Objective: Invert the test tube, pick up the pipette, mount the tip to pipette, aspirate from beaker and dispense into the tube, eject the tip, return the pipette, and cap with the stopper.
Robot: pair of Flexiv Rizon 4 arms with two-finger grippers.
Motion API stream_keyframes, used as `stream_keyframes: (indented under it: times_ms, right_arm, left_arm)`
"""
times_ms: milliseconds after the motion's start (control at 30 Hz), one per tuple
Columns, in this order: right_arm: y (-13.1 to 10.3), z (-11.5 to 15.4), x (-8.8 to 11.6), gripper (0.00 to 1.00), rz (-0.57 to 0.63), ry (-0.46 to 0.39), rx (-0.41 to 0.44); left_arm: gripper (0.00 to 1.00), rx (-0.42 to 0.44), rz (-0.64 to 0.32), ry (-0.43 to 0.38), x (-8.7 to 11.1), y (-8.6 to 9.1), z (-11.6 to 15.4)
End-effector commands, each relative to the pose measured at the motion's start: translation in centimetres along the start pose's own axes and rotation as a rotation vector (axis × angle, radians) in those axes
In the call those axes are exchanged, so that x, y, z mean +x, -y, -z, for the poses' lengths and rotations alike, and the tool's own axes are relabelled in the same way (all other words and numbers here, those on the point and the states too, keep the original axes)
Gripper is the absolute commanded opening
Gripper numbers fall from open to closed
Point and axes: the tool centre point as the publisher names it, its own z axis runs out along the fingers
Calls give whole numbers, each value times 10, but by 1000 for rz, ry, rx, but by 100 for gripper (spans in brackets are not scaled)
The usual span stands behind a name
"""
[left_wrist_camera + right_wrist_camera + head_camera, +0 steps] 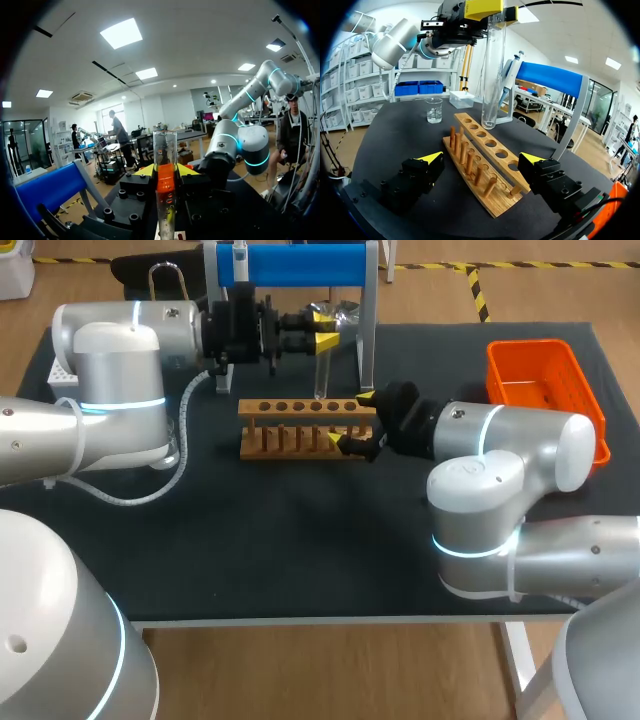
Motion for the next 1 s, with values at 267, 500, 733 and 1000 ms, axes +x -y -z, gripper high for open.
stream_keyframes:
  times_ms: [267, 500, 733, 1000]
  right_arm:
    - [-1, 0, 0, 100, 0, -2, 3]
    - [-1, 0, 0, 100, 0, -2, 3]
    - [-1, 0, 0, 100, 0, -2, 3]
    - [-1, 0, 0, 100, 0, -2, 3]
  left_arm:
    - [0, 4, 11, -7, -8, -10, 1]
    - [0, 9, 22, -12, -12, -19, 1]
    - [0, 8, 29, -11, -15, -24, 5]
    - [0, 14, 33, -13, -18, -30, 6]
